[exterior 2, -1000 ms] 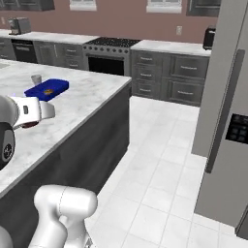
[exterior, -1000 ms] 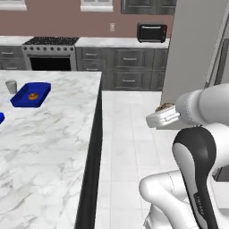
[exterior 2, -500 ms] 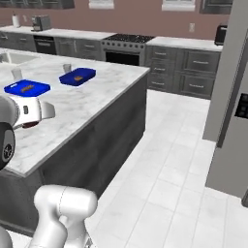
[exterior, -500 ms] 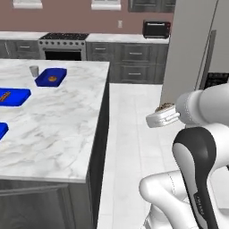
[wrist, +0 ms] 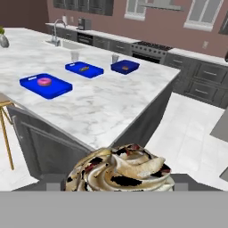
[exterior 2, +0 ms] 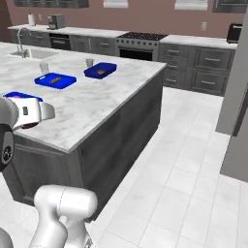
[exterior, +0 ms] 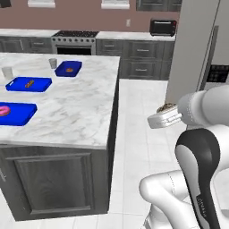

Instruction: Take the donut and cupcake from the fridge and place them on the empty tray on the dining counter.

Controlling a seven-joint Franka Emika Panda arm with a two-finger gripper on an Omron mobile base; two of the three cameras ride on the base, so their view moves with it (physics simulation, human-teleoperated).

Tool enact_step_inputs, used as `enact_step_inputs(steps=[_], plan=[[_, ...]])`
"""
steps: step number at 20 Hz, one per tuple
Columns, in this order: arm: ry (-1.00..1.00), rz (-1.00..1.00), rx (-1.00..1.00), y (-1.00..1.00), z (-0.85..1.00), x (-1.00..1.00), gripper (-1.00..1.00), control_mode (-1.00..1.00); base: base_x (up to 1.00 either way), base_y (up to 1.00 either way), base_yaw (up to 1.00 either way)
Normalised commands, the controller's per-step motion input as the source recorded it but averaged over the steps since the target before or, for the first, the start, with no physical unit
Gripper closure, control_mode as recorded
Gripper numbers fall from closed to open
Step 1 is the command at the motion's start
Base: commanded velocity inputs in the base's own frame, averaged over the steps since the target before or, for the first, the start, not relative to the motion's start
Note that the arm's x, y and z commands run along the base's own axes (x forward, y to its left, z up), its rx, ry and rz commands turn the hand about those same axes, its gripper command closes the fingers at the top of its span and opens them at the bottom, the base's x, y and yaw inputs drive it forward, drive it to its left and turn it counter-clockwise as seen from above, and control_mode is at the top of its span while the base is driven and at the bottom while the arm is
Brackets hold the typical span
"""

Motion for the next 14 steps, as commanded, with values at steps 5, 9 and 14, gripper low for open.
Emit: enact_step_inputs(steps=[5,9,14], plan=[[0.0,0.0,0.0,0.0,0.0,0.0,1.0,1.0,0.12,0.98,0.0],[0.0,0.0,0.0,0.0,0.0,0.0,1.0,1.0,0.73,1.0,0.0],[0.0,0.0,0.0,0.0,0.0,0.0,1.0,1.0,0.94,1.0,0.0]])
